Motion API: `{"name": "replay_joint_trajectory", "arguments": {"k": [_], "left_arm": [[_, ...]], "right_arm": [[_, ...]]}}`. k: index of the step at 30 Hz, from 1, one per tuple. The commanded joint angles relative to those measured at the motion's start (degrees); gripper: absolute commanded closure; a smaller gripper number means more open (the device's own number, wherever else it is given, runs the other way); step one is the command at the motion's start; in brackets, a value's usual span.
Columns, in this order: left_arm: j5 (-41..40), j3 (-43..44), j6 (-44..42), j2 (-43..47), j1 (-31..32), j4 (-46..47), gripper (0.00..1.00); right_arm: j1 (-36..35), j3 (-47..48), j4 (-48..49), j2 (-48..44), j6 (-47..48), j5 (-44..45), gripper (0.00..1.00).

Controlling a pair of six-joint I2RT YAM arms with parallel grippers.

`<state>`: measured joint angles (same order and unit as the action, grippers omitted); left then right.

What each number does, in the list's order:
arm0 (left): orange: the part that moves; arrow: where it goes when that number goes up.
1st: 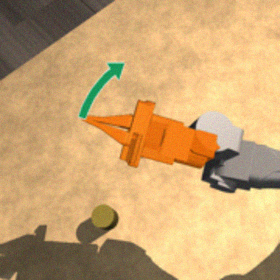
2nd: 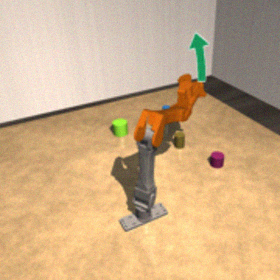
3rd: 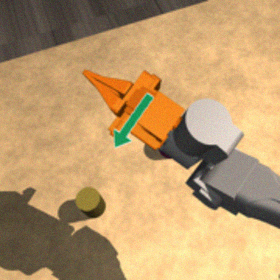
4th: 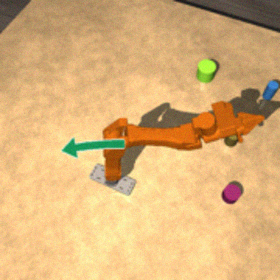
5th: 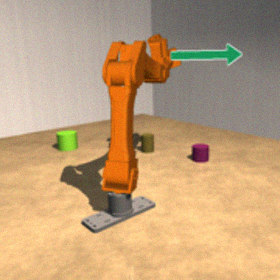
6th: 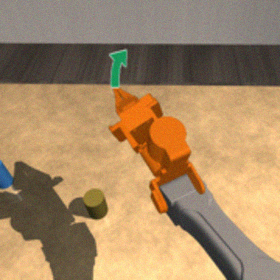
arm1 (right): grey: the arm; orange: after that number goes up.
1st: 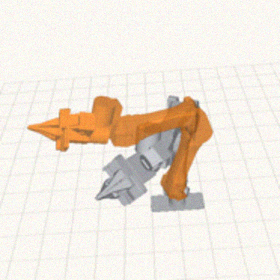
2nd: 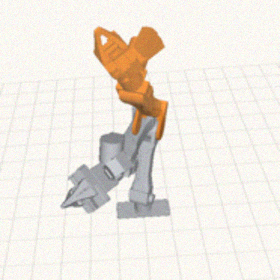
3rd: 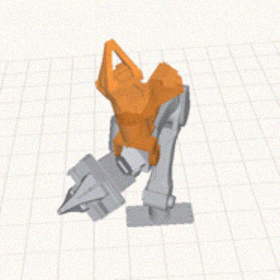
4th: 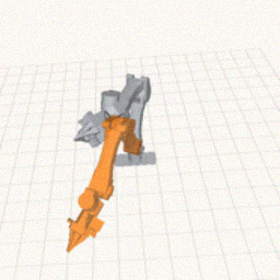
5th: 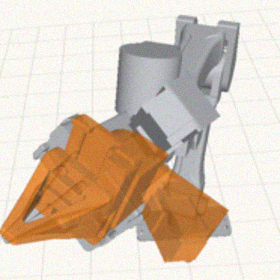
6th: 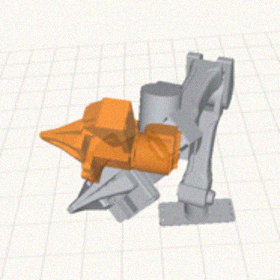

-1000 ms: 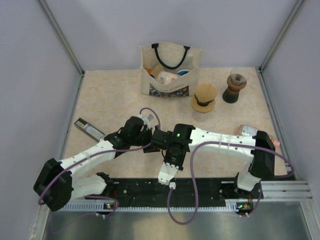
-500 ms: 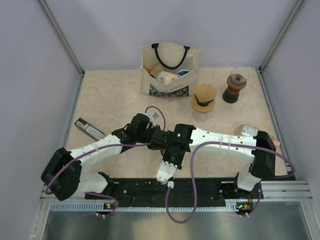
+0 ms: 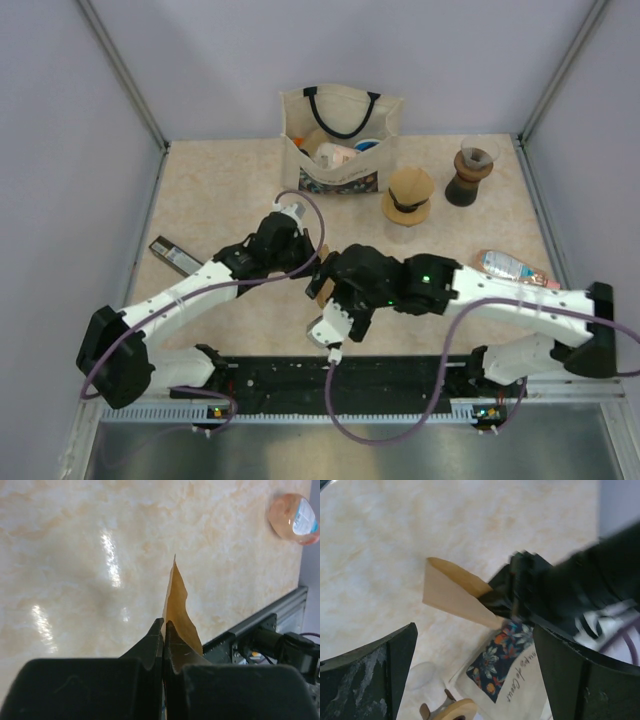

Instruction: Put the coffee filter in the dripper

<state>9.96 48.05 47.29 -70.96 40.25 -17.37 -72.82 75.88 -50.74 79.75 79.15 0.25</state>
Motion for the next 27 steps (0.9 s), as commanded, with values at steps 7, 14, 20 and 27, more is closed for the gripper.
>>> {"name": "replay_joint_trajectory", "arguments": {"k": [7, 14, 20, 27], "left_arm": [[-22.2, 8.9, -4.7, 1.1, 0.2, -14.2, 1.00], [-29.8, 17.5, -3.4, -3.7, 0.4, -25.3, 1.00], [-28.2, 22.4, -2.7, -9.3, 2.5, -27.9, 1.00], [-24.9, 25.3, -1.1, -12.9, 4.8, -28.2, 1.00]], "right_arm": [[4.9, -29.3, 57.8, -28.8, -58.0, 14.4, 0.01], [14.2, -34.9, 49.1, -29.1, -105.9, 19.2, 0.01], [17.3, -33.8, 49.3, -24.3, -112.2, 12.1, 0.01], [17.3, -33.3, 57.2, -16.5, -113.4, 6.0, 0.02]]}}
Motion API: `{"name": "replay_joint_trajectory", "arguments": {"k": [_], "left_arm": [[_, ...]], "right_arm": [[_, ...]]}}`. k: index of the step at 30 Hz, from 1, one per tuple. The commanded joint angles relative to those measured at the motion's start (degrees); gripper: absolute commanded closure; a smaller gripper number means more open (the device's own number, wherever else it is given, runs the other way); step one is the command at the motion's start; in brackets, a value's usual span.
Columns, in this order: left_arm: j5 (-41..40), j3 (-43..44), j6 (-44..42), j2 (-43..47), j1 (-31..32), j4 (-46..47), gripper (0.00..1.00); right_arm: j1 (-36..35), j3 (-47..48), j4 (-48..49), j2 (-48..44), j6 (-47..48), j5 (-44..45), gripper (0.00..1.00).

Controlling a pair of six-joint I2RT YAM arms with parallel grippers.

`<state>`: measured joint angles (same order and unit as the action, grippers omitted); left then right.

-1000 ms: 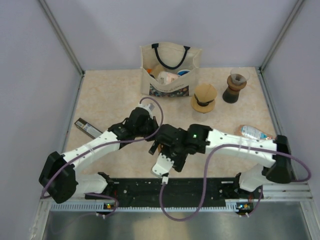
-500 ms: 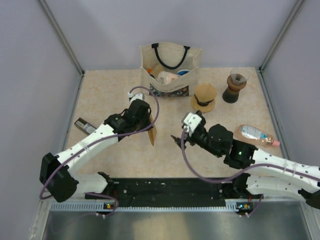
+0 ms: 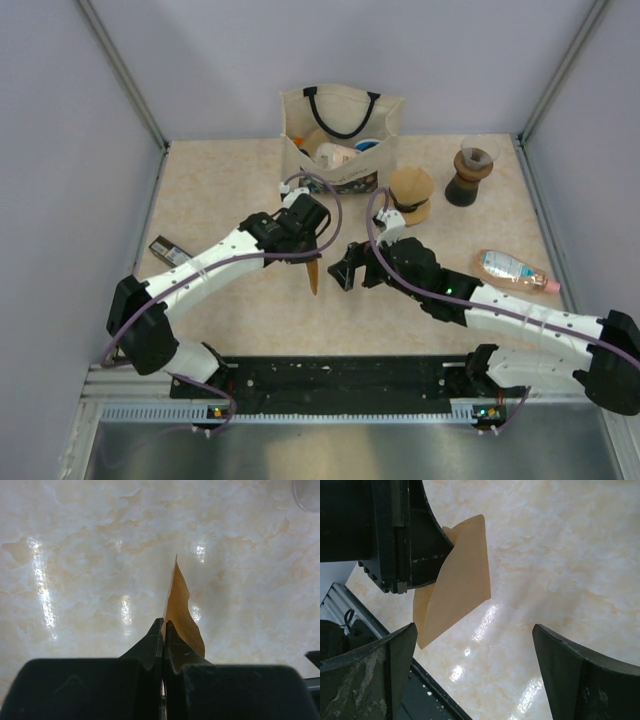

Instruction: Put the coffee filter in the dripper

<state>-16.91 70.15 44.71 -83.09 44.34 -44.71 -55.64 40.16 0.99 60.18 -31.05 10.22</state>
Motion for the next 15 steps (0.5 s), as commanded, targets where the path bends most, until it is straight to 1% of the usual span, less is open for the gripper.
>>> {"name": "replay_joint_trajectory", "arguments": {"k": [1, 3, 9, 11, 15], "left_arm": [[2.7, 3.3, 1.6, -0.9, 0.8, -0.8, 1.00], [3.5, 3.2, 2.0, -0.9, 0.9, -0.6, 1.00], [5.2, 2.7, 2.1, -1.1, 1.1, 0.7, 1.00], [5.9, 3.1, 2.0, -1.3, 1.2, 0.8, 1.00], [6.1, 3.2, 2.0, -1.5, 1.4, 1.1, 1.00]], "right_arm": [[0.1, 2.4, 5.7, 4.0, -3.3, -3.5, 0.02], [0.1, 1.4, 7.8, 4.9, -3.2, -3.2, 0.03], [0.1, -2.5, 18.0, 5.3, -4.0, -3.3, 0.07], [0.1, -2.9, 18.7, 5.6, -4.3, -2.7, 0.07], [0.1, -2.6, 16.5, 7.3, -5.0, -0.2, 0.08]]}}
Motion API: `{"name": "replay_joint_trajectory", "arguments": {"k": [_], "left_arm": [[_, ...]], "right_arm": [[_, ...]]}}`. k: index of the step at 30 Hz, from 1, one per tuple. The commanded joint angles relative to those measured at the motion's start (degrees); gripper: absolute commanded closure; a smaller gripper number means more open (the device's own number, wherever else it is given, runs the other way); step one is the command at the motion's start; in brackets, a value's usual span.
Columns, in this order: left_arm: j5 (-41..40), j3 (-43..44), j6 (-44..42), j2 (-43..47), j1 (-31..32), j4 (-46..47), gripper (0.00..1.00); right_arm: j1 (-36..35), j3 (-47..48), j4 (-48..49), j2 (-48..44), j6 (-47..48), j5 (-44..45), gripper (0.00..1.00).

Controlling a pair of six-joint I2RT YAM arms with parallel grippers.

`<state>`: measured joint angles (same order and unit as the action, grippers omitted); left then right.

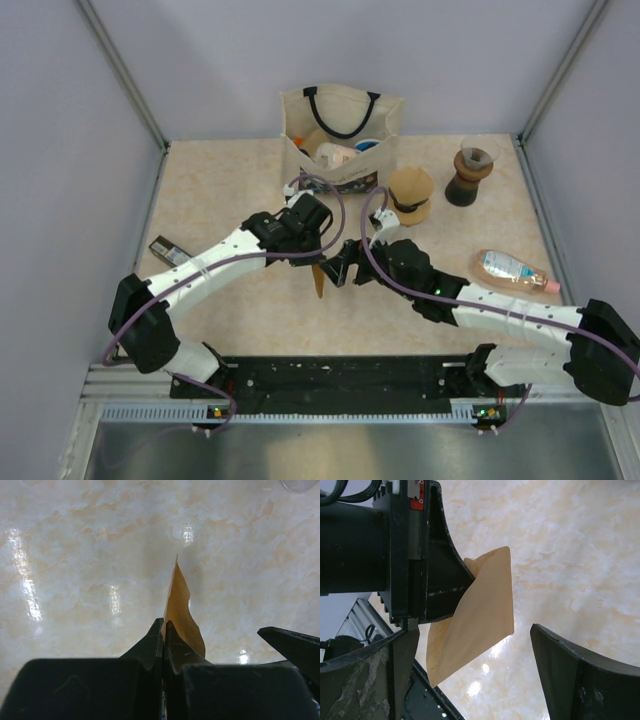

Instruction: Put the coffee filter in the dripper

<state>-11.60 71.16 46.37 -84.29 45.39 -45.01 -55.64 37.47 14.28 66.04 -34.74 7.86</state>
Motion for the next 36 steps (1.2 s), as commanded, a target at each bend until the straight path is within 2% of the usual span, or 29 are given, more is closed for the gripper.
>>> {"name": "replay_joint_trajectory", "arguments": {"k": [1, 8, 15, 20, 26, 32, 36], "left_arm": [[1.1, 2.1, 0.5, -0.3, 0.3, 1.3, 1.00], [1.4, 1.4, 0.6, 0.1, 0.4, 1.6, 1.00], [2.4, 0.7, 0.8, 0.7, 0.5, 2.7, 1.00], [1.0, 0.6, 0.8, 1.3, 0.5, 2.2, 1.00], [0.5, 0.7, 0.4, 1.3, 0.6, 1.9, 1.00], [0.6, 0.6, -0.5, 2.0, 0.9, 3.1, 1.00], [1.0, 0.6, -1.3, 2.4, 1.2, 4.1, 1.00]], "right_arm": [[0.1, 0.0, 2.9, 2.0, -1.4, 2.7, 0.09], [0.1, 0.3, 0.7, 3.5, -3.4, 7.2, 0.12], [0.1, 1.2, 2.2, 6.0, -3.9, 6.8, 0.14], [0.1, 4.4, -6.8, 7.5, -4.6, 11.8, 0.21], [0.1, 3.5, -6.8, 6.2, -4.7, 14.2, 0.30], [0.1, 4.2, -5.1, 8.1, -5.1, 9.6, 0.43], [0.1, 5.6, -5.0, 10.4, -5.6, 7.3, 0.48]]}}
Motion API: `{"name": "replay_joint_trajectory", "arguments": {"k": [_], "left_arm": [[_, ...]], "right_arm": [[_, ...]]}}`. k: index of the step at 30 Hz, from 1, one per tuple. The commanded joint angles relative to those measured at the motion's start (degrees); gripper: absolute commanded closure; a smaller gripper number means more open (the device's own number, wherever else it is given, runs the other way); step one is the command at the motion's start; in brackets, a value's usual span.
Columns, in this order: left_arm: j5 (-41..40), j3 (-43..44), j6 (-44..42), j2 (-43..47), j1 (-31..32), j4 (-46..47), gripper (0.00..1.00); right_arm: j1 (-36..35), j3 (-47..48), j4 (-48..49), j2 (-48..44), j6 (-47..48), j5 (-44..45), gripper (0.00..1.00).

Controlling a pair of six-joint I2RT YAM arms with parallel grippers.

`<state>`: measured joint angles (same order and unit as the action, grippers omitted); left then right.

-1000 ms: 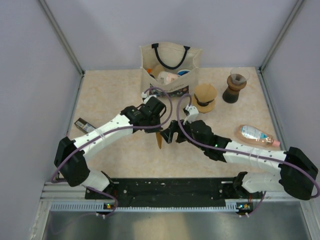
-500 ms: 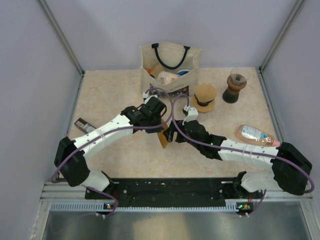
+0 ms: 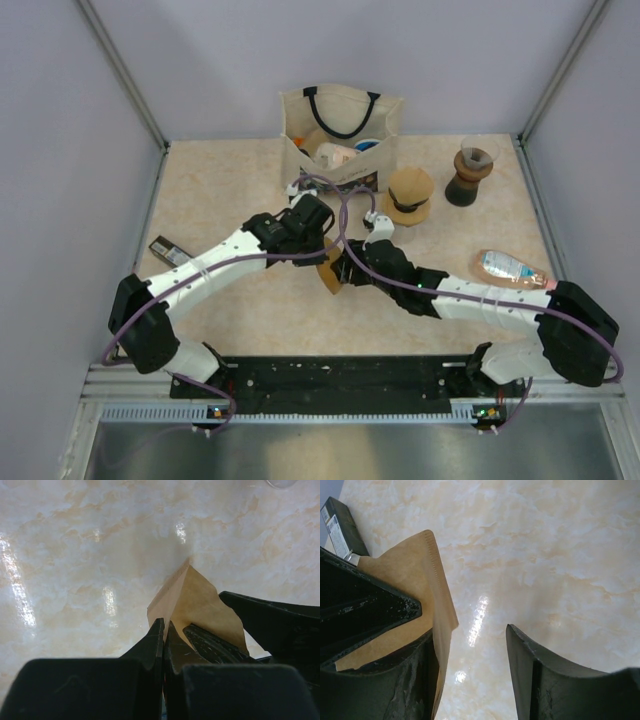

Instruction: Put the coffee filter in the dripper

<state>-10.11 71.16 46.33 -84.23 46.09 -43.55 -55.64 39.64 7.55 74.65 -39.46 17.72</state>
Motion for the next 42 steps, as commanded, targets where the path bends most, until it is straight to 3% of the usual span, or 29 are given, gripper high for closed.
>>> {"name": "replay_joint_trajectory", "arguments": {"k": [1, 6, 12, 23, 30, 32, 36, 42], "left_arm": [[-0.4, 0.6, -1.5, 2.4, 0.6, 2.7, 1.00], [-2.0, -0.2, -2.5, 3.9, 0.6, 2.7, 1.00], [-4.0, -2.6, -5.4, 6.8, 0.5, 1.5, 1.00], [-0.4, -5.9, -10.8, 10.0, 0.5, 2.9, 1.00], [-3.2, -6.0, -9.9, 10.2, 0.6, 1.4, 0.92], [-1.1, -6.0, -10.1, 10.2, 0.5, 2.4, 0.87], [4.5, -6.1, -11.1, 10.8, 0.5, 6.3, 0.63], [11.8, -5.5, -12.5, 12.5, 0.5, 11.1, 0.38]], "right_arm": [[0.1, 3.8, 1.5, 2.1, -1.1, -2.7, 0.49], [0.1, 3.5, 0.1, 1.8, -1.8, -1.8, 0.63], [0.5, 2.7, -3.0, -0.1, -1.0, -0.7, 1.00], [1.9, 3.5, -5.8, -3.3, 5.4, -9.4, 1.00], [2.0, 4.2, -9.6, -4.3, 6.2, -6.6, 1.00], [2.0, 4.5, -9.5, -4.5, 6.2, -6.9, 1.00], [2.0, 6.6, -11.8, -4.2, 6.5, -5.2, 1.00], [2.2, 10.1, -16.3, -5.0, 8.3, -3.1, 1.00]]}}
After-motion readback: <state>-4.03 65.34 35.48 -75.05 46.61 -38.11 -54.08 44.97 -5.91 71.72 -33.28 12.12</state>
